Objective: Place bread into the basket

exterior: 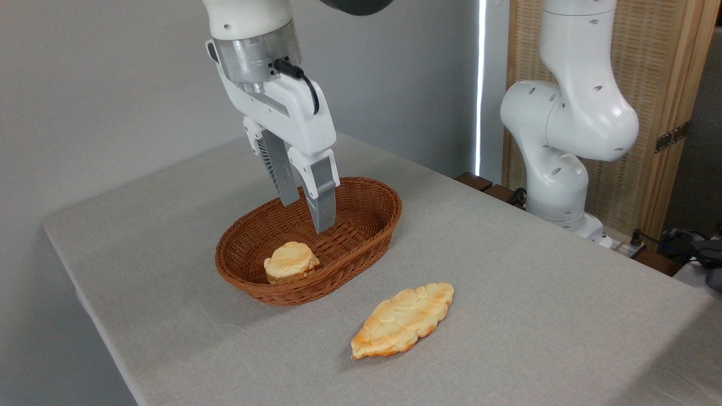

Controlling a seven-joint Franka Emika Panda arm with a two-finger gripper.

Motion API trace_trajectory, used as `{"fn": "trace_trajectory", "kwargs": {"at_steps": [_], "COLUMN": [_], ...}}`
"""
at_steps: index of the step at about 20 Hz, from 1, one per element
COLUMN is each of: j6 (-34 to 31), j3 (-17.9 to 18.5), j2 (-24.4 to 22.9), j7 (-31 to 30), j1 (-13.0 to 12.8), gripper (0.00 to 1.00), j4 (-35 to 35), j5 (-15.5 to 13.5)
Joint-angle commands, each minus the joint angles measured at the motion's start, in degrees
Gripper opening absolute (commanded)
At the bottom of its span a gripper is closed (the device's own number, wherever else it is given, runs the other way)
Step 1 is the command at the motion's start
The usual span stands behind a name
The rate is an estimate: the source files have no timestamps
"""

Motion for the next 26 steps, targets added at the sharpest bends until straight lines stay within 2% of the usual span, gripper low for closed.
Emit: {"fn": "trace_trajectory", "kwargs": {"at_steps": [1,4,7,9,14,15,18,26], "j6": [1.97,4.95,10.58,12.34,17.52,19.1,21.58,22.02], "j3": [2.94,3.91,4.53,6.19,9.97,10.15,10.5,10.51], "j2": [-3.99,-6.64,-8.13,-8.14,-7.79,-7.53,-7.0,-6.12], "j7": [7.34,7.62,7.62,7.62,7.62,7.62,7.62,7.45], "j1": [-0.5,-0.5,-0.5,-0.5,-0.5,-0.42,-0.42,-0.68], "gripper": [1.0,1.0,1.0,1.0,1.0,1.0,1.0,1.0], "j4": [-7.05,-14.52,-19.98,-21.83,-25.7,-26.41,-28.17,-28.7], "j5": [0.93,1.2,5.05,6.2,6.73,6.82,9.8,9.81]}}
